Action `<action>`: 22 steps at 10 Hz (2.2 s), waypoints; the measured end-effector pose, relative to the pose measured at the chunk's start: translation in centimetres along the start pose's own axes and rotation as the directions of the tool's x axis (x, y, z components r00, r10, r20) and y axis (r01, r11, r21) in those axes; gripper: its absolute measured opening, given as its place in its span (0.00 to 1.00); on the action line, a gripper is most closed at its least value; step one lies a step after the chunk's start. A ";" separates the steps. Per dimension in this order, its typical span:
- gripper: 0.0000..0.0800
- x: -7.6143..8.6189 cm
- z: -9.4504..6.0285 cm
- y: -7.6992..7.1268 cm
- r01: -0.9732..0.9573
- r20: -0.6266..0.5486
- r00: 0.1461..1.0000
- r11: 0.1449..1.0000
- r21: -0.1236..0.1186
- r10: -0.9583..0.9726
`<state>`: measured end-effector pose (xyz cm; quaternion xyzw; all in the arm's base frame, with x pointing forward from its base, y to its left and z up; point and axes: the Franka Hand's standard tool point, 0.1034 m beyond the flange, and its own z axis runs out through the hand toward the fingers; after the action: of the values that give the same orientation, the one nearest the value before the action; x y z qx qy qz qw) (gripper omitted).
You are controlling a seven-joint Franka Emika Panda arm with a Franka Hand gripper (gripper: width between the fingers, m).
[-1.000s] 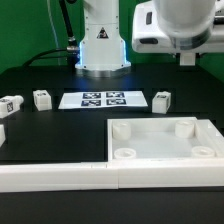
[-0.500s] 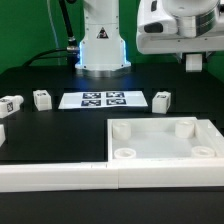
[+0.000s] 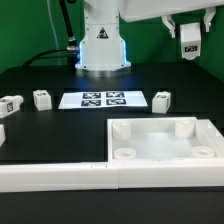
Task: Assemble square table
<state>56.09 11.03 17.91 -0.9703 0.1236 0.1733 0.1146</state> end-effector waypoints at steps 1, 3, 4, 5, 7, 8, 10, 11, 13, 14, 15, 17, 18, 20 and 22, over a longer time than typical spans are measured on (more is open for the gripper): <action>0.36 0.3 -0.2 -0.2 0.003 -0.071 0.997 1.000 0.007 -0.003; 0.36 2.0 0.3 0.7 0.043 -0.179 0.983 0.999 -0.025 -0.046; 0.36 3.7 -0.6 1.3 0.071 -0.202 0.977 0.997 -0.024 -0.075; 0.36 6.5 -2.1 1.3 0.096 -0.289 0.952 0.995 -0.015 -0.097; 0.36 9.8 -3.6 -0.1 0.127 -0.457 0.882 0.992 -0.006 -0.116; 0.36 9.9 -3.6 -0.2 0.132 -0.529 0.841 0.991 -0.007 -0.116; 0.36 10.1 -3.4 -0.3 0.139 -0.610 0.784 0.990 -0.010 -0.116; 0.36 10.2 -3.3 -0.9 0.137 -0.689 0.717 0.991 -0.004 -0.102; 0.36 9.5 -0.8 -1.6 0.170 -0.736 0.660 0.984 -0.052 -0.153; 0.36 10.4 -1.4 -1.4 0.173 -0.786 0.599 0.983 -0.056 -0.150; 0.36 10.7 -1.1 -2.0 0.187 -0.814 0.557 0.980 -0.067 -0.162; 0.36 11.2 -0.9 -1.6 0.209 -0.809 0.545 0.970 -0.121 -0.218; 0.36 10.9 -0.9 -2.3 0.213 -0.810 0.545 0.970 -0.116 -0.216; 0.36 11.0 -0.8 -2.3 0.217 -0.808 0.545 0.968 -0.124 -0.225; 0.36 10.9 -0.5 -2.2 0.230 -0.798 0.547 0.962 -0.146 -0.252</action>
Offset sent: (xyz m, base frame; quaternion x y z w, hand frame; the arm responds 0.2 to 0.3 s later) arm 0.0762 -0.0491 -0.0013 -0.0281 0.1290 -0.0998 0.9862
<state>66.78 10.82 14.79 -0.9507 0.0258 -0.3039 0.0568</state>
